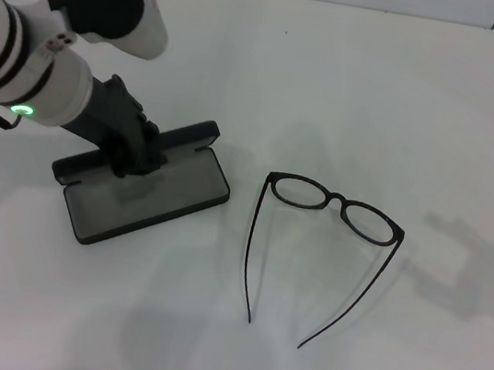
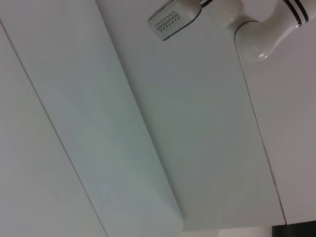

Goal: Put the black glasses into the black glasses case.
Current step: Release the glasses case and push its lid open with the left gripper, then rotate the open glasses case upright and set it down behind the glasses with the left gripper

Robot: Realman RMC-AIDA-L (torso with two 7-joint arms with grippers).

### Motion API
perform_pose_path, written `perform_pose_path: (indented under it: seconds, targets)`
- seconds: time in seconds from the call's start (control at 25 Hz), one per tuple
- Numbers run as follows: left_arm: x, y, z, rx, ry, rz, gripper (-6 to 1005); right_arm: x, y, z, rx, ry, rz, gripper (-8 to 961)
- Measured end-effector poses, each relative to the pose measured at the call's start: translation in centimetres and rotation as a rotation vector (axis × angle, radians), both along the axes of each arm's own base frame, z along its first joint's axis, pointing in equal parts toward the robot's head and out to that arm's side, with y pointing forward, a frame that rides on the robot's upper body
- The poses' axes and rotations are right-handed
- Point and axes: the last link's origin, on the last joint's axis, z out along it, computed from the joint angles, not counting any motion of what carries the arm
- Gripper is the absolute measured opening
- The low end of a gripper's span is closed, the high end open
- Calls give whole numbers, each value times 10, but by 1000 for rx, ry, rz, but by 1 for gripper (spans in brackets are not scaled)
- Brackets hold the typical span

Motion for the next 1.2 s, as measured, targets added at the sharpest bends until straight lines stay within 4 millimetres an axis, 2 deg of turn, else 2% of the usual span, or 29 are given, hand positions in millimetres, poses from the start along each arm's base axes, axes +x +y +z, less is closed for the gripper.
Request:
perform_pose_path:
  seconds: [0.24,0.48,0.76,0.92,1.2]
  targets:
    - [5,-2,-5,-16,12,-24,364,1,-1,-1,6,1,-2,869]
    - [12,-2,-4,-8,9,-48,247,1,-3,-1,5,6,-4,869]
    - [34,4,-3,43,2,-156,217,3,-9,0,7,17,-4,869]
    - [47,7,-17,55,47,-264,214,5,-13,2,24,26,-6,868]
    - [68,3,-53,53,84,-444,209,9,-20,3,38,31,-17,868]
